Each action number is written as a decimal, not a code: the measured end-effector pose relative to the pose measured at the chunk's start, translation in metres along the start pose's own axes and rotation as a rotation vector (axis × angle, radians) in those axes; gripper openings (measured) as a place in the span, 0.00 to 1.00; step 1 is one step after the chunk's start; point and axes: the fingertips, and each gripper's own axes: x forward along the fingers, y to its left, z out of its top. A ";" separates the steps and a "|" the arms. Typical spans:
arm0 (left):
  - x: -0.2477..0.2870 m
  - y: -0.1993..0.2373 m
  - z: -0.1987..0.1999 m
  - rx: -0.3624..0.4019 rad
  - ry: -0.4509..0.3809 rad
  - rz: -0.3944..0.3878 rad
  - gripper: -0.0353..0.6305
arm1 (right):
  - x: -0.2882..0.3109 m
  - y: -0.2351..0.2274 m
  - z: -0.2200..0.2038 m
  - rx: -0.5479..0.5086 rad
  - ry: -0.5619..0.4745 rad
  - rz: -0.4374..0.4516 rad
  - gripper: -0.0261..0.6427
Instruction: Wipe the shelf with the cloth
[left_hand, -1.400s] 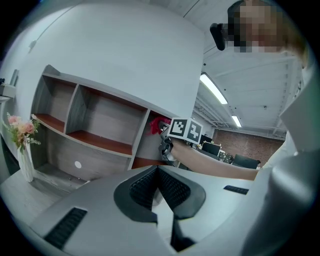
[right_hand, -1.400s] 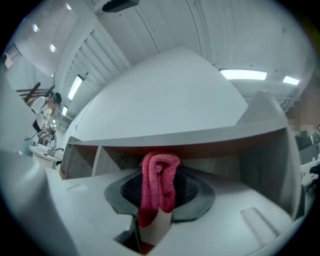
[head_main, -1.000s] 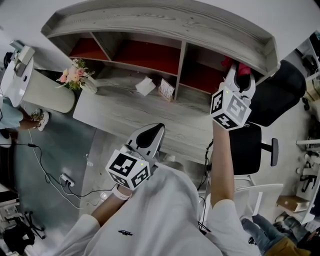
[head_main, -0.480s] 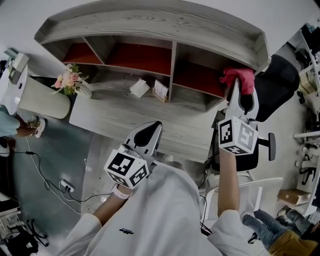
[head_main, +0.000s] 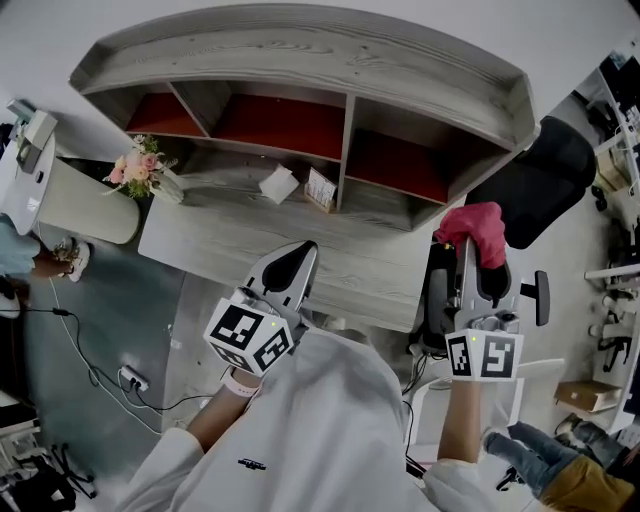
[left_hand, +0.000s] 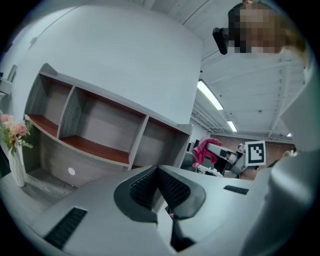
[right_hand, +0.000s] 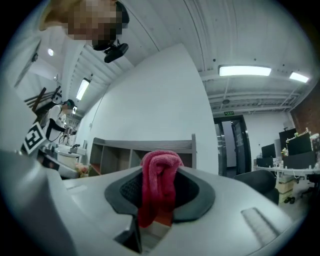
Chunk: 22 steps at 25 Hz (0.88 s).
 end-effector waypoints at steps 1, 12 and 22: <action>0.000 0.000 0.003 0.010 -0.001 0.000 0.06 | -0.008 0.004 -0.005 -0.002 0.018 0.022 0.23; -0.008 -0.001 0.017 0.120 -0.003 -0.009 0.06 | -0.038 0.032 -0.029 0.055 0.097 0.032 0.23; -0.007 -0.006 0.020 0.160 -0.014 -0.013 0.06 | -0.029 0.060 -0.037 0.078 0.116 0.087 0.23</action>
